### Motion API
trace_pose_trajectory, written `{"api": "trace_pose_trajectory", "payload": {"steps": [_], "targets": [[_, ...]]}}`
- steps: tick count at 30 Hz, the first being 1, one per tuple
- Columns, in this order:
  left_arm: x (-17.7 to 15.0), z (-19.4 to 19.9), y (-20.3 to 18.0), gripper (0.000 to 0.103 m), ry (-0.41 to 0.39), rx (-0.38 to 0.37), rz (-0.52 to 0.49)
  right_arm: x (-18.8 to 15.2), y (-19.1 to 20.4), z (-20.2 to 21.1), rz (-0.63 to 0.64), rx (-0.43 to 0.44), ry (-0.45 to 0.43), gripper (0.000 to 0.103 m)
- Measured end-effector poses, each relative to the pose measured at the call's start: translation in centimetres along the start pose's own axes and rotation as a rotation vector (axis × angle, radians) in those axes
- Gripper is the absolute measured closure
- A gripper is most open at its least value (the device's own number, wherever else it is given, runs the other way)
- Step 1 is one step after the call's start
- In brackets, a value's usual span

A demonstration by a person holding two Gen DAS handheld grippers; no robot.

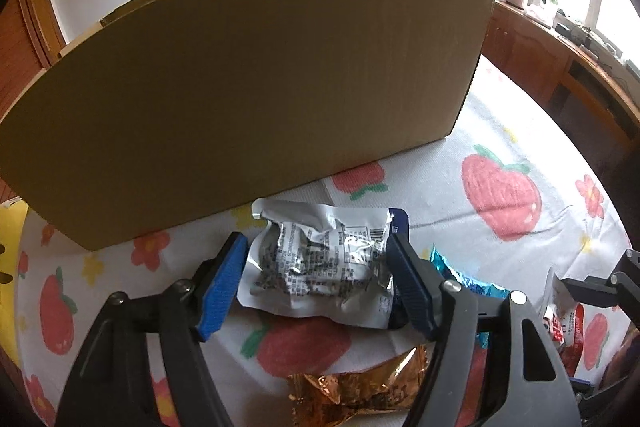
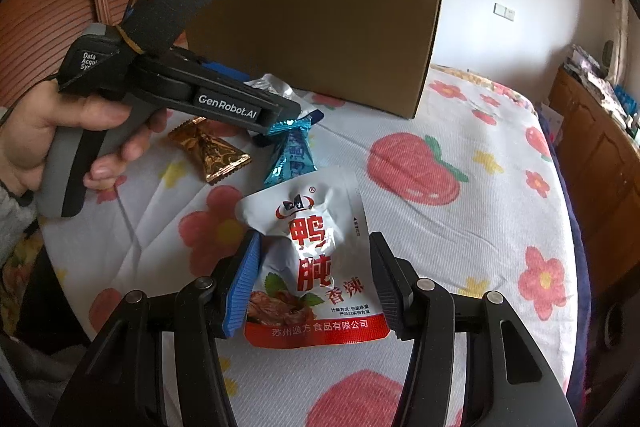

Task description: Organize snacks

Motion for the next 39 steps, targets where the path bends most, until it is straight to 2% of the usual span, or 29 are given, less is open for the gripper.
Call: {"api": "trace_pose_trajectory", "payload": {"steps": [6,9,15,17,18,19,20,25,26,27,28,31,38,39], "targets": [[-0.4,0.4,-0.2,0.031,-0.020,-0.002,-0.025,0.1,0.0,-0.1,-0.001,0.007,0.004,0.048],[-0.8,1.0,-0.1,0.040,-0.037,0.005,-0.043,0.0,0.0,-0.2,-0.001,0.006,0.007,0.048],[-1.7,2.5,0.5,0.048,-0.051,0.002,-0.040,0.1,0.1,-0.3,0.004,-0.010,0.013,0.047],[-1.7,3.1,0.9,0.055,-0.068,0.001,-0.027,0.0,0.1,-0.4,0.007,-0.017,0.015,0.047],[-1.6,3.6,1.1,0.063,-0.085,0.003,-0.023,0.0,0.1,-0.4,0.008,-0.021,0.016,0.047],[-1.5,4.1,1.3,0.081,-0.102,0.005,-0.017,0.0,0.1,-0.4,0.008,-0.024,0.017,0.047],[-1.4,4.8,1.7,0.085,-0.118,0.020,-0.012,0.0,0.1,-0.4,0.008,-0.028,0.017,0.047],[-2.3,4.1,2.4,0.084,-0.063,0.016,0.003,0.0,0.2,-0.3,0.008,-0.036,0.019,0.047],[-2.4,4.2,2.6,0.084,-0.072,0.001,0.015,0.0,0.2,-0.3,0.006,-0.037,0.020,0.047],[-2.5,4.3,2.6,0.089,-0.072,-0.002,0.016,0.0,0.2,-0.3,0.004,-0.039,0.020,0.047],[-2.6,4.3,2.7,0.103,-0.072,0.001,0.016,0.0,0.2,-0.3,0.003,-0.043,0.020,0.047],[-2.8,4.4,3.1,0.103,-0.082,0.027,-0.002,0.0,0.3,-0.2,0.003,-0.049,0.022,0.047],[-2.8,4.5,3.9,0.103,-0.092,0.007,0.031,0.0,0.3,-0.3,0.000,-0.050,0.022,0.047],[-2.6,4.6,3.8,0.099,-0.097,-0.005,0.038,0.0,0.3,-0.2,0.000,-0.052,0.022,0.047]]}}
Point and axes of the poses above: each gripper's, at about its wrist camera, not at the fingertips, and z roughly against the way its jaws point, y to its left, x to its top, the point moved 8 cm from there along -z, roughly the way its jaws point, and after that the axes turned 12 degrees about z, right-handed, at the moved point
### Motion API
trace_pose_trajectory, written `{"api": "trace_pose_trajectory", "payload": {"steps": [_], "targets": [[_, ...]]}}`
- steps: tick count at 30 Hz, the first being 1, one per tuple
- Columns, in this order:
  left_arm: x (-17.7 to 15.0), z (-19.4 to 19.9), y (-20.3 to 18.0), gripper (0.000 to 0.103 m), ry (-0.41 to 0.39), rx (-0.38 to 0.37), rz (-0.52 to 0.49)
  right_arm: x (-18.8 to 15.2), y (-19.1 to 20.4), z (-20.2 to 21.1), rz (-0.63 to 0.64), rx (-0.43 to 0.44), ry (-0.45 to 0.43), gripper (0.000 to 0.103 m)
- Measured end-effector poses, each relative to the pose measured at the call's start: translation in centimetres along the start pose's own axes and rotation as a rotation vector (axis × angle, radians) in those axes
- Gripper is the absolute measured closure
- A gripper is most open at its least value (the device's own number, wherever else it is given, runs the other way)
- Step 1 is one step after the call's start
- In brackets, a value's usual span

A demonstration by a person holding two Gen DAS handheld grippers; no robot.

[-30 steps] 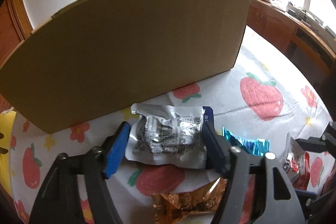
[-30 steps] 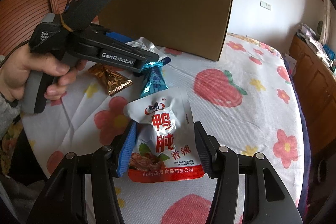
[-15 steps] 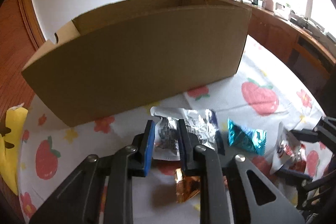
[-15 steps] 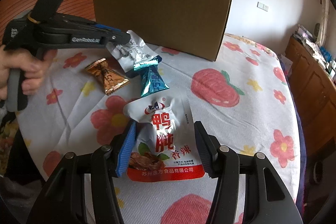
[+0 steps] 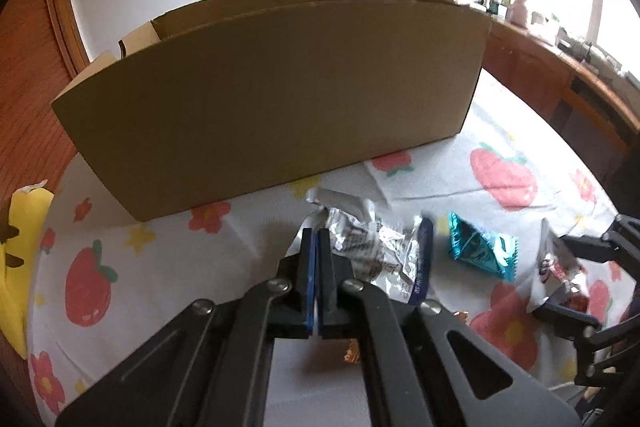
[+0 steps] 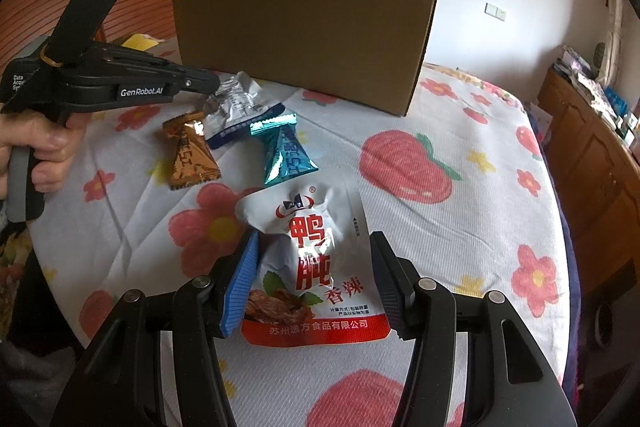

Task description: Organize snacks

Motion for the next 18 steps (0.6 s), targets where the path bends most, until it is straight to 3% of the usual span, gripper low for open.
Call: {"api": "trace_pose_trajectory", "payload": {"steps": [2,3,6,11,14,18], "targets": [[0.4,0.4,0.0,0.085,-0.003,-0.031,0.028,0.0,0.0,0.0,0.001,-0.002,0.000,0.047],[0.6,0.5,-0.1,0.073,-0.005,-0.036,0.028,0.0,0.0,0.0,0.001,-0.003,0.000,0.047],[1.1,0.2,-0.8,0.061,-0.010,-0.053,0.009,0.0,0.0,0.0,0.001,-0.003,-0.001,0.047],[0.6,-1.4,-1.7,0.055,0.067,-0.082,-0.043,0.0,0.0,0.0,0.003,-0.005,-0.001,0.047],[0.3,-1.6,-2.2,0.038,0.072,-0.084,-0.113,0.0,0.0,0.0,0.003,-0.005,-0.001,0.047],[0.3,-1.6,-2.6,0.035,0.046,-0.060,-0.168,0.0,0.0,0.0,0.006,-0.007,-0.002,0.047]]}}
Point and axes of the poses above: each gripper's, at about its wrist camera, not at the fingertips, and z roughly against the way its jaws point, y to its left, x to its top, the point moved 8 cm from there along -z, roughly the way its jaws point, and after that the axes turned 12 degrees about z, right-handed, at the moved point
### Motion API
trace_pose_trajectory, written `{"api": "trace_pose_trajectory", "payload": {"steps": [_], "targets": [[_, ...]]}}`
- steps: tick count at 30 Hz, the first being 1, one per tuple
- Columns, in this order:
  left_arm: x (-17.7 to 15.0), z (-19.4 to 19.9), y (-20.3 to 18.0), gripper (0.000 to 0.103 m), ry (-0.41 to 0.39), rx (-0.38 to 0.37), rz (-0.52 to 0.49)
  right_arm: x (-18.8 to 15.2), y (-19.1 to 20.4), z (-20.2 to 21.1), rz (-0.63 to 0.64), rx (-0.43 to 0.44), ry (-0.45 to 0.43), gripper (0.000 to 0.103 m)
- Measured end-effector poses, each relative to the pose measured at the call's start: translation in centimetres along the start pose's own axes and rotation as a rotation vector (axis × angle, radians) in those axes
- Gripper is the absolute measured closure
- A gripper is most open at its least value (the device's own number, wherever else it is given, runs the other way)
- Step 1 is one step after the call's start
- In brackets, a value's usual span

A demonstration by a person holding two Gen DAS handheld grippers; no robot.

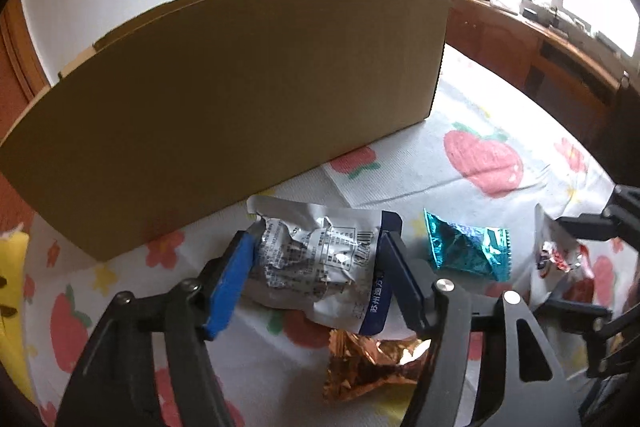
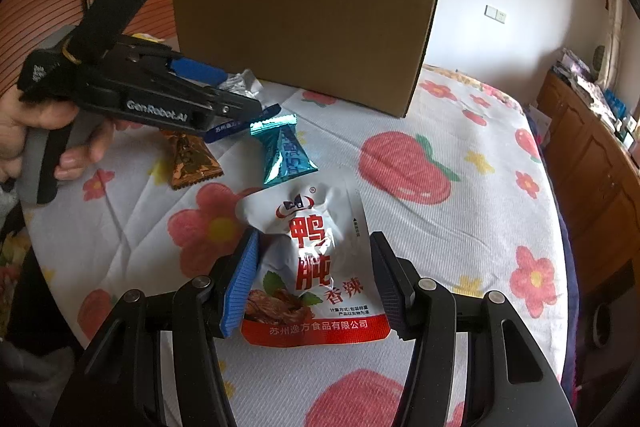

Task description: Organize snacks

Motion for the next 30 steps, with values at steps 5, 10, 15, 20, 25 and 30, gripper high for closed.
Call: {"api": "trace_pose_trajectory", "payload": {"steps": [5,10,15,20,25,30], "targets": [[0.3,-0.5,-0.2,0.029,0.004,0.038,-0.048,0.0,0.1,0.0,0.004,-0.001,-0.001,0.047],[0.8,-1.8,1.5,0.008,0.061,-0.005,0.056,0.0,0.1,0.0,0.007,-0.003,-0.001,0.047],[0.8,-2.0,2.5,0.007,0.085,-0.027,0.092,0.1,0.2,0.0,0.010,-0.002,-0.002,0.047],[0.5,-1.7,2.8,0.020,0.073,-0.032,0.093,0.1,0.1,0.0,0.010,-0.003,-0.003,0.047],[0.6,-0.7,2.7,0.082,0.018,0.038,0.051,0.0,0.1,0.0,0.011,-0.005,-0.002,0.047],[0.4,0.4,3.0,0.086,-0.016,0.044,0.069,0.1,0.2,0.2,0.020,-0.030,-0.008,0.048]]}}
Point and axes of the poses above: each gripper's, at about its wrist camera, not at the fingertips, and z roughly against the way its jaws point, y to its left, x to its top, the point moved 8 cm from there along -z, roughly the way its jaws point, and after that the axes turned 12 degrees about z, right-handed, at the moved point
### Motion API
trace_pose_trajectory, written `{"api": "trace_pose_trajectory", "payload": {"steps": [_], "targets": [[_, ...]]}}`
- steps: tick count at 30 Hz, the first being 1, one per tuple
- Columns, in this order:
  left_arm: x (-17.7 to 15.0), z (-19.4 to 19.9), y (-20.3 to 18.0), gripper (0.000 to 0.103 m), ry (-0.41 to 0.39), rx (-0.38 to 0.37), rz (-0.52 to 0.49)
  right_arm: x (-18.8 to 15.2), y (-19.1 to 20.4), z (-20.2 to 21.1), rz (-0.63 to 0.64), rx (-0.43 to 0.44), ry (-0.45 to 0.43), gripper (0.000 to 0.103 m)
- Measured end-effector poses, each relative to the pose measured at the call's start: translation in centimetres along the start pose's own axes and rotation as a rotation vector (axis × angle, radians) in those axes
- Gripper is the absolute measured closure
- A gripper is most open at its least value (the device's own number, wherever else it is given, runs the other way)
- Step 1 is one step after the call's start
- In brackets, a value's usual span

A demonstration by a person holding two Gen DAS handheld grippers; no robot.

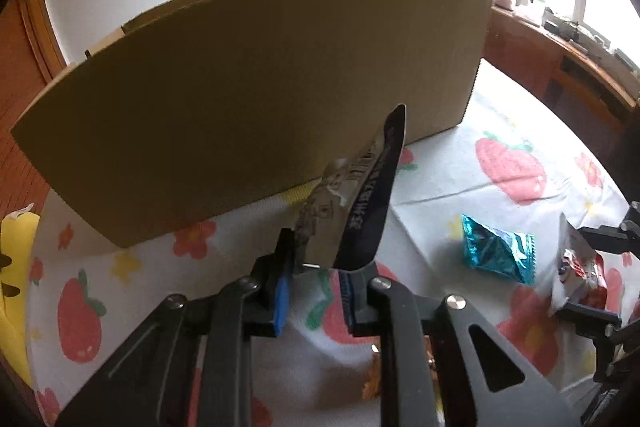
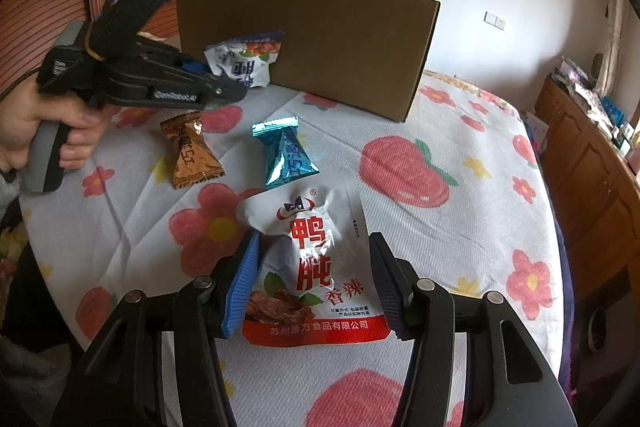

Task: Organize snacks
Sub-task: 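Carry the silver pouch into the box with the left gripper while the right carries the red-character pouch in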

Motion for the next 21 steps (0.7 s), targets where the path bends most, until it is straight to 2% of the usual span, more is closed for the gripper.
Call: {"api": "trace_pose_trajectory", "payload": {"steps": [13,21], "targets": [[1.6,4.4,0.4,0.085,-0.094,-0.036,0.029,0.4,-0.5,0.7,-0.022,-0.006,-0.016,0.050],[3.5,7.8,0.5,0.085,-0.171,-0.032,0.037,3.6,-1.8,3.7,-0.011,-0.017,-0.084,0.050]]}}
Point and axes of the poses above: each gripper's, at about its wrist camera, not at the fingertips, and z roughly against the way its jaws point, y to its left, x to its top, the point moved 8 cm from there along -z, roughly the way its jaws point, and after that the axes turned 12 degrees about z, right-handed, at the moved point
